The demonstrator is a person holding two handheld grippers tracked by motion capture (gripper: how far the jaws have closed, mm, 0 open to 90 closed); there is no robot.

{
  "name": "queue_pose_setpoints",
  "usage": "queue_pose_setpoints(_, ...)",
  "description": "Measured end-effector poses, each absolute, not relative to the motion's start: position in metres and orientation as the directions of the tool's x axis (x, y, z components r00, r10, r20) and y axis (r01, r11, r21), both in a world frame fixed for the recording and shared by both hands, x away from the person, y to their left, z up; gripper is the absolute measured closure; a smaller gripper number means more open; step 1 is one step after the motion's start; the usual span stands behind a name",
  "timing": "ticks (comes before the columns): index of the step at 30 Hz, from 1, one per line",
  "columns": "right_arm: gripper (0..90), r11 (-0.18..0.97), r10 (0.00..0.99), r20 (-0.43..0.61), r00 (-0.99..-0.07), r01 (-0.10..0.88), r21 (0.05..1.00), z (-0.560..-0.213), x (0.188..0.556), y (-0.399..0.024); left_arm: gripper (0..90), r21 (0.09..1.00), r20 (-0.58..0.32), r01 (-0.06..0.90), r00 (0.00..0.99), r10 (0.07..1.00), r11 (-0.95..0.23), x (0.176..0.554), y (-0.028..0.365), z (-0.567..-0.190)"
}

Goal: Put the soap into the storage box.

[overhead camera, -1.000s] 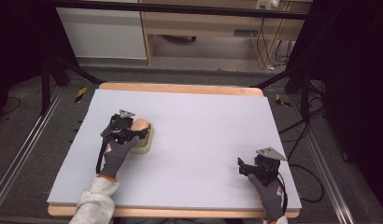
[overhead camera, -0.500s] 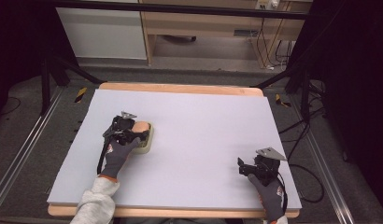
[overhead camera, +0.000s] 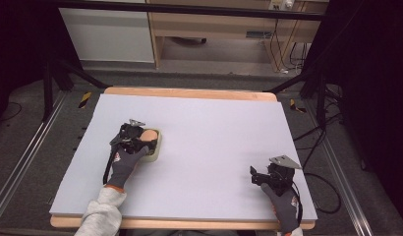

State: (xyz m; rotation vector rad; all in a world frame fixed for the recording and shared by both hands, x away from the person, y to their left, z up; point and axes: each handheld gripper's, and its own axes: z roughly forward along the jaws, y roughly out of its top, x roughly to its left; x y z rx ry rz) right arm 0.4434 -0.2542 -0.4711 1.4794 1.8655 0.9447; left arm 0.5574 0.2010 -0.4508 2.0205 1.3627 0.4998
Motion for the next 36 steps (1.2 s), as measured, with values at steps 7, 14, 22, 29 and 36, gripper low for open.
queue_pose_setpoints(7,5.3,0.14,0.974,-0.01,-0.224,0.57,0.81,-0.471,0.443,-0.254,32.0,0.693,-0.048,0.676,0.389,0.92,-0.249,0.558,0.202,-0.451)
queue_pose_setpoints(14,5.3,0.141,0.975,-0.013,-0.224,0.57,0.809,-0.471,0.443,-0.254,31.4,0.694,-0.067,0.681,0.386,0.92,-0.235,0.558,0.203,-0.451)
queue_pose_setpoints(22,5.3,0.14,0.975,-0.012,-0.223,0.567,0.812,-0.471,0.443,-0.255,27.2,0.717,-0.083,0.663,0.388,0.918,-0.216,0.553,0.206,-0.444)
queue_pose_setpoints(29,5.3,0.13,0.977,-0.007,-0.213,0.568,0.813,-0.47,0.443,-0.256,25.0,0.753,-0.106,0.628,0.41,0.906,-0.196,0.542,0.209,-0.431)
queue_pose_setpoints(36,5.1,0.12,0.981,-0.008,-0.195,0.568,0.814,-0.47,0.442,-0.26,22.0,0.779,-0.109,0.591,0.453,0.885,-0.207,0.525,0.216,-0.421)
